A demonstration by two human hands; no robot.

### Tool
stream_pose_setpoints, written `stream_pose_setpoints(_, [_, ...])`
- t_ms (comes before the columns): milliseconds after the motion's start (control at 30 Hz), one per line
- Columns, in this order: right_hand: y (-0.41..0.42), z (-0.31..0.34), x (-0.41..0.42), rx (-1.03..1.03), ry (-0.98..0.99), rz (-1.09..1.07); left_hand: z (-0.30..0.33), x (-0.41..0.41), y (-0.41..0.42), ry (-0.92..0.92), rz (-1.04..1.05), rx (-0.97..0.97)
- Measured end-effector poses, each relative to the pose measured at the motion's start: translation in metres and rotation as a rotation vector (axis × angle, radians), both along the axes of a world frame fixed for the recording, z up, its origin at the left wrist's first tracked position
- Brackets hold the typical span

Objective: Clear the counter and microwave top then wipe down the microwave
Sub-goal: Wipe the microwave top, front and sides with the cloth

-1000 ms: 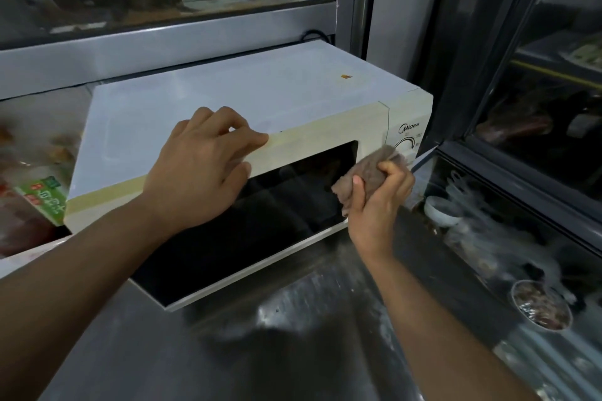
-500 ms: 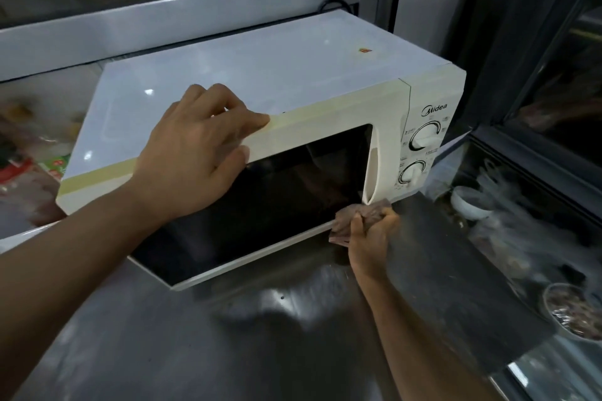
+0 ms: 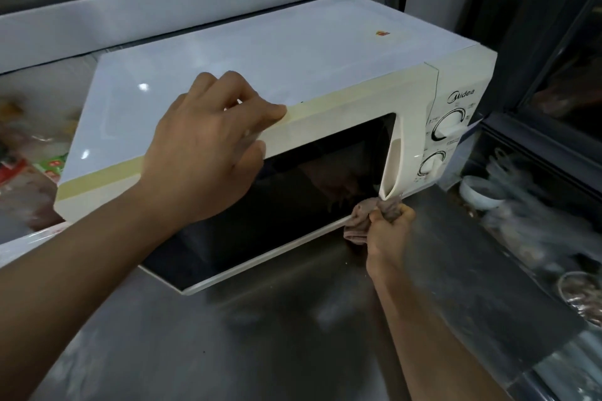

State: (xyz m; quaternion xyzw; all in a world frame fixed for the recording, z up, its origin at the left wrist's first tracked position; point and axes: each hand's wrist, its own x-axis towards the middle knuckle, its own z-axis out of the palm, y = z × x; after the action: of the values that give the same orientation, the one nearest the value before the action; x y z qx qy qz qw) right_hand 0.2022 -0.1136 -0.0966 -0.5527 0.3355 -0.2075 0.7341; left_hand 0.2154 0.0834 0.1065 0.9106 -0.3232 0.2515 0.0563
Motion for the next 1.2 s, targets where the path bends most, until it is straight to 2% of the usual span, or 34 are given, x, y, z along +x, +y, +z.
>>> stream_pose_setpoints(133, [0.041,0.009,-0.013,0.091,-0.021,0.028,-0.001,0.002,0.000,0.014,-0.013,-0.032])
stream_pose_setpoints(333, [0.117,0.007,-0.038,0.003,-0.045,0.069,-0.002,0.005,0.004,0.029,-0.090,-0.087])
stream_pose_setpoints(433, [0.115,0.010,-0.038,-0.031,-0.075,0.005,0.000,0.004,0.006,0.097,-0.126,-0.136])
stream_pose_setpoints(600, [0.069,0.018,-0.016,-0.173,-0.033,-0.163,0.012,0.002,0.016,0.200,-0.149,-0.327])
stream_pose_setpoints(800, [0.036,0.010,0.003,-0.122,0.029,-0.247,0.024,-0.009,0.043,0.057,-0.167,-0.183])
stream_pose_setpoints(967, [0.096,0.023,-0.016,-0.019,-0.034,-0.168,0.010,-0.015,0.109,0.065,-0.040,-0.022])
stream_pose_setpoints(1100, [0.140,0.009,-0.028,0.018,-0.119,0.003,-0.003,-0.027,0.127,0.034,-0.037,-0.095])
stream_pose_setpoints(1200, [0.125,0.018,-0.025,-0.049,-0.123,-0.035,-0.007,-0.033,0.124,0.010,-0.043,-0.178])
